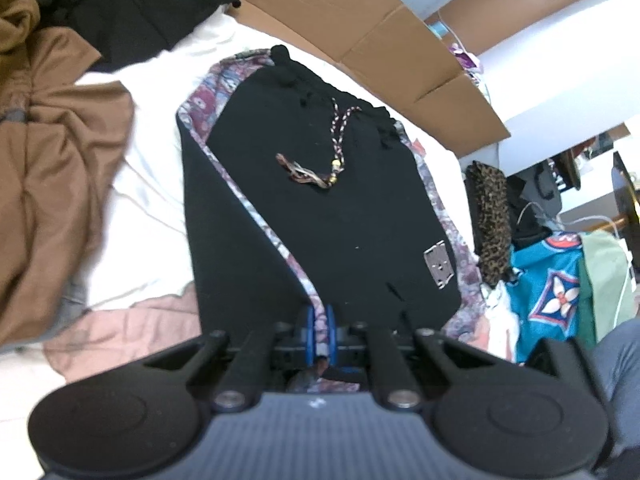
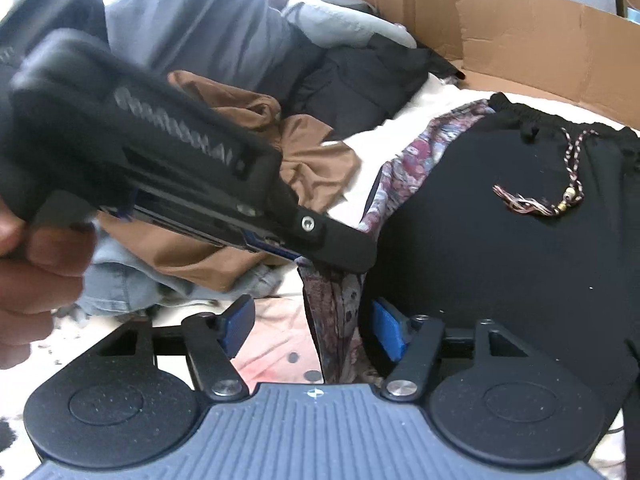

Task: Fold clothes

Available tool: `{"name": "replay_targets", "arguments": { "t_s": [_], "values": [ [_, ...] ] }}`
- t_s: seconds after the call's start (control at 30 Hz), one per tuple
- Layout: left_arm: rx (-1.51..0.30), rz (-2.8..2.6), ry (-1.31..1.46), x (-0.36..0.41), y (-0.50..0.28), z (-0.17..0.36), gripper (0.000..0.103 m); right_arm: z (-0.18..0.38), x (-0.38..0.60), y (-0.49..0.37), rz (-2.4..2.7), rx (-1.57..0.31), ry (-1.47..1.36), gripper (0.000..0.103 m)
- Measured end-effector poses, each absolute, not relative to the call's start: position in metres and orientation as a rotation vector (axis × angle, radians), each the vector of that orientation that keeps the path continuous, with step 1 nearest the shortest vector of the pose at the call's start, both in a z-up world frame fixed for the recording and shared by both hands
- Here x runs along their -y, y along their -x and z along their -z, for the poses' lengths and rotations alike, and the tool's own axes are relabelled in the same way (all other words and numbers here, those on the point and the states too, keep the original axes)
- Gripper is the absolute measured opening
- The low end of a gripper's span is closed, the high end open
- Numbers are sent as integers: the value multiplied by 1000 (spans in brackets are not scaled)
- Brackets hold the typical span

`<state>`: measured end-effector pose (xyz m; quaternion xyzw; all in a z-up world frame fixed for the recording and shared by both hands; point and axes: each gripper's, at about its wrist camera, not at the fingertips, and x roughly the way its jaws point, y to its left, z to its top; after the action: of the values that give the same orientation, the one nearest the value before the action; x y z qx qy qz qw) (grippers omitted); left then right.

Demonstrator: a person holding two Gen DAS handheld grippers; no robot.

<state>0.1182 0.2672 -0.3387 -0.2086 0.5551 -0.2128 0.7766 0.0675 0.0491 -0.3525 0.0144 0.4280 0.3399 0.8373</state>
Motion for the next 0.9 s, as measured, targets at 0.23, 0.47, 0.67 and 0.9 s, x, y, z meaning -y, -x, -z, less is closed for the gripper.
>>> {"name": "replay_targets", "arguments": {
  "t_s": [0.23,0.47,0.67,0.9],
  "values": [
    [-1210,486,559,-254,-125,346,8,357,-55,-66,-618,-854,86,56],
    [-1208,522,591,-240,-129,350,22,366,-40,-77,-485,-880,87,9],
    [-1184,467,575,-249,-129,349,53,365,-23,-87,-420,-891,24,3],
    [-1176,396,575,-265,-129,360,53,358,-14,-94,-437,-916,-1,1]
  ]
}}
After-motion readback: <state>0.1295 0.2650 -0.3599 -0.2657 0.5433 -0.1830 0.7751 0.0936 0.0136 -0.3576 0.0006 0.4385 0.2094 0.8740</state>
